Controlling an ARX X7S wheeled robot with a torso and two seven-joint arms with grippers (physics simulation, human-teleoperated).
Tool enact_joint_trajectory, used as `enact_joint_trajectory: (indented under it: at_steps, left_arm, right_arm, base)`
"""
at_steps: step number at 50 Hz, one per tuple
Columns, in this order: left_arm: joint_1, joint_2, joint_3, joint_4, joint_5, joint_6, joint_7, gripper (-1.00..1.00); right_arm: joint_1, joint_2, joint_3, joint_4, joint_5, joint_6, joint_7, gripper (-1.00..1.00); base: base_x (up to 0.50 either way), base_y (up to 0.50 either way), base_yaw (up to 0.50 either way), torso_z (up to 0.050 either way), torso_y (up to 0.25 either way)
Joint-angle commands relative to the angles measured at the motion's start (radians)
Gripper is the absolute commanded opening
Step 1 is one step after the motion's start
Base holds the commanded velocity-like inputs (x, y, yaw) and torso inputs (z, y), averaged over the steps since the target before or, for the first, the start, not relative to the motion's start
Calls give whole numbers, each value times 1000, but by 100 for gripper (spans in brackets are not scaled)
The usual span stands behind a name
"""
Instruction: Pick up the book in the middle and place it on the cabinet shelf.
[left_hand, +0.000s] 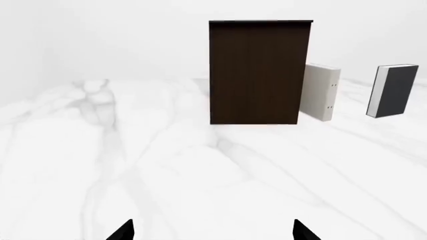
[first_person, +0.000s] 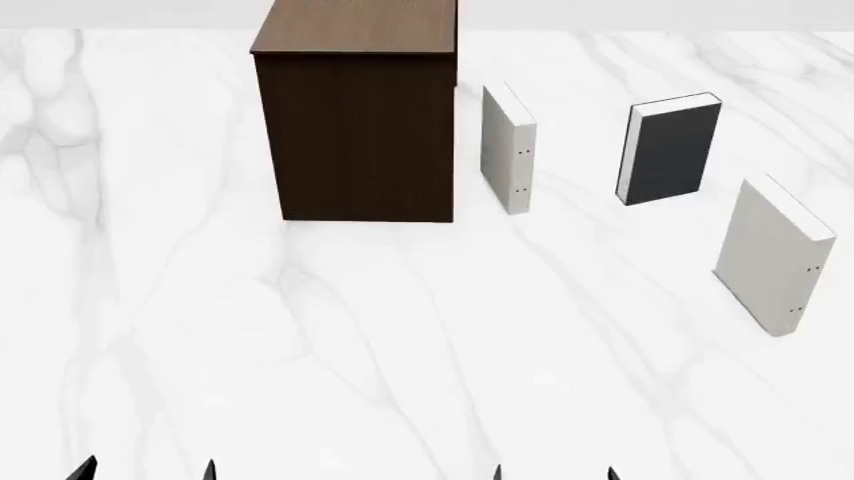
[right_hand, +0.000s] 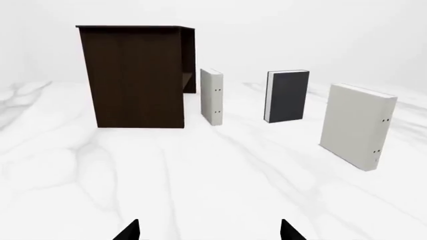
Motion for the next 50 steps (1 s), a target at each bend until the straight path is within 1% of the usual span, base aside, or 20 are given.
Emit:
enact_joint_trajectory:
  at_steps: [1,7,8,10,11,12,14,16,19,21,24,27,36,50]
  left_arm:
    - [-5,5,-6,-18,4,16,0,100]
    - [0,-4,5,-4,-7,19,-16,100]
    - [4,-5,6,2,2,52,-27,100]
    - [23,-9,4,47,74,179,-91,100]
    - [36,-11,-8,102,109,263,-129,100]
    - [43,-14,-13,132,136,299,-153,100]
    - [57,-18,-26,184,165,377,-191,100]
    - [80,-22,-54,275,228,497,-251,100]
    - [109,-21,-90,365,282,622,-316,100]
    - [121,-20,-104,397,300,666,-343,100]
    - [141,-20,-105,454,289,652,-348,100]
    - [147,-24,-99,454,293,658,-356,100]
    - [148,-42,-75,446,295,653,-365,100]
    - [148,-63,-52,450,292,633,-378,100]
  right_arm:
    - [-1,-4,4,-4,-2,5,-4,100]
    - [-1,6,-7,-8,9,-1,9,100]
    - [-2,8,-7,-12,7,-17,13,100]
    - [-12,12,-12,-40,-19,-103,33,100]
    - [-24,10,-6,-65,-20,-194,44,100]
    - [-31,12,-7,-79,-43,-245,59,100]
    - [-41,14,-5,-104,2,-339,47,100]
    - [-58,13,7,-161,-30,-511,71,100]
    - [-77,8,26,-227,-88,-678,107,100]
    - [-88,5,30,-265,-101,-717,124,100]
    - [-101,11,23,-293,-111,-746,131,100]
    - [-105,16,16,-280,-118,-758,138,100]
    - [-102,26,2,-282,-148,-726,154,100]
    - [-104,50,-29,-287,-175,-703,165,100]
  base:
    - [0,0,0,0,0]
    - [0,0,0,0,0]
    - [0,0,0,0,0]
    - [0,0,0,0,0]
    - [0,0,0,0,0]
    - [0,0,0,0,0]
    - [0,0,0,0,0]
    - [0,0,0,0,0]
    - [0,0,0,0,0]
    - [0,0,0,0,0]
    - [0,0,0,0,0]
    - [0,0,0,0,0]
    - [52,-4,0,0,0]
    - [482,-136,0,0,0]
